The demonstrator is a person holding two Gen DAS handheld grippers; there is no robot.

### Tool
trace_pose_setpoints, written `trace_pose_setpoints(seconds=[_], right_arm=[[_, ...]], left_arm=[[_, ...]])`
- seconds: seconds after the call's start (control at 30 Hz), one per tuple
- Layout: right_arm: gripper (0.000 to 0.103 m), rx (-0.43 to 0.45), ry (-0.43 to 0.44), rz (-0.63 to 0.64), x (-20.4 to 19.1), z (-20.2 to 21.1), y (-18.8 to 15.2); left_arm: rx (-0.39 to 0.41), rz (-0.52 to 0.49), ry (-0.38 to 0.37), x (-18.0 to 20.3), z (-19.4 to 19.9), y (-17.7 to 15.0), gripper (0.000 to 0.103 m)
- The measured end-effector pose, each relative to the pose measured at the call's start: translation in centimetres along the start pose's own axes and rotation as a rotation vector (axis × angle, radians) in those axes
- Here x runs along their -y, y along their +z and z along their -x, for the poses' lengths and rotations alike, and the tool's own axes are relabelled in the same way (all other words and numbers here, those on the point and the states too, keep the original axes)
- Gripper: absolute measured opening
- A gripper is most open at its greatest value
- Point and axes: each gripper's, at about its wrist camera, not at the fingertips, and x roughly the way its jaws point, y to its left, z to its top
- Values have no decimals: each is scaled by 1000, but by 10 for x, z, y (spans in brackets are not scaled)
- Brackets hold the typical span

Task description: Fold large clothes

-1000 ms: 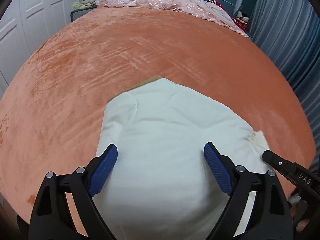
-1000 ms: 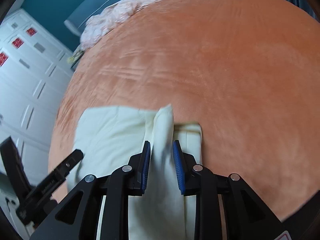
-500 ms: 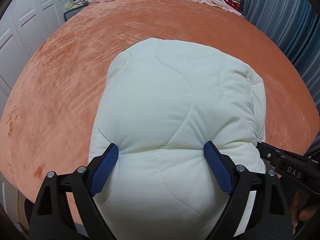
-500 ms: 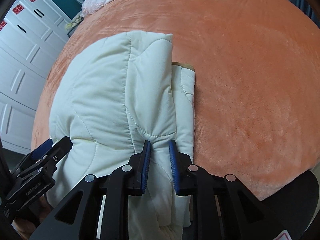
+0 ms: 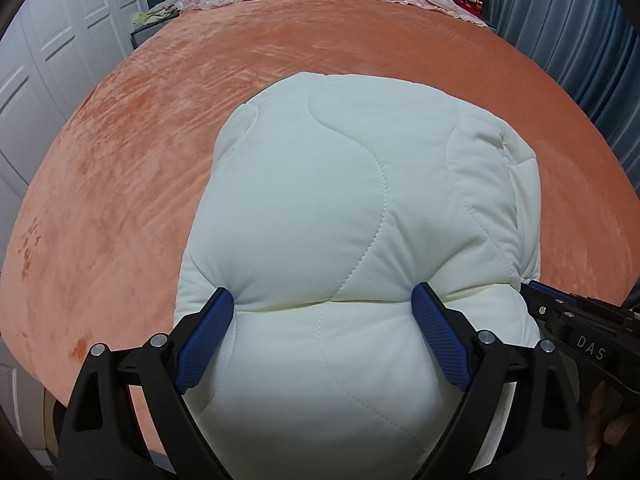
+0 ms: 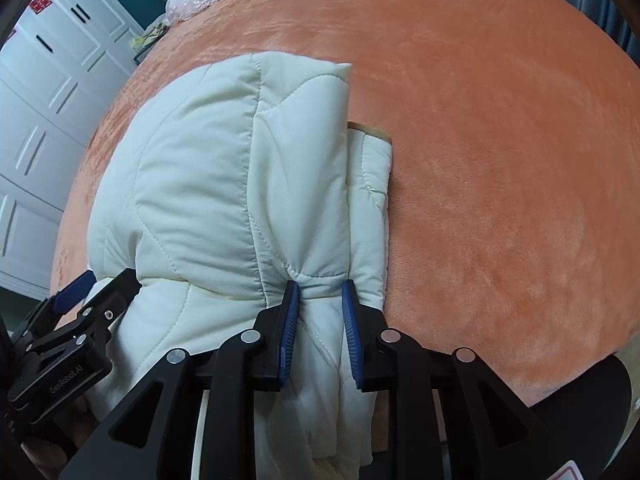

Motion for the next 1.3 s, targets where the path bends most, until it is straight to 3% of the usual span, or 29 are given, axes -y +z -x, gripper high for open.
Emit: trace_pose_setpoints(seconds=[0.1,0.17,0.23,0.4,0.6,0.8,0.9,0.97,1.03,1.17,1.3], right_arm=[[48,29,-12,-30,8,24,1],[69,62,20,-52,14,38,0],[74,59,69,-77,22,43,0],[77,-27,169,-181,37,24,-4],[82,-89,294,-262,37,4,-4],[86,-92,304,-231,19,-9,2],[78,-86,302,-216,14,-11,5],[50,-65,321,-186,7,-5,8],[30,-37,311,-136,-4,5,13],[24,63,274,-19,-27,43,22],[23,197,271,49,-46,89,35]], left_arm=[[-20,86,-89,-21,16,7,88],[-24,202,-170,-48,25,9,90],[-25,317,-227,-77,28,8,93],[-103,500,-323,-120,3,-2,93],[-166,548,-430,-119,-24,-20,94],[-166,550,-456,-110,-35,-20,97],[-153,527,-443,-104,-34,-16,96],[-129,506,-424,-99,-25,-13,85],[-101,473,-410,-94,-13,-10,73],[-20,394,-404,-85,22,4,52],[88,340,-431,-76,60,24,47]])
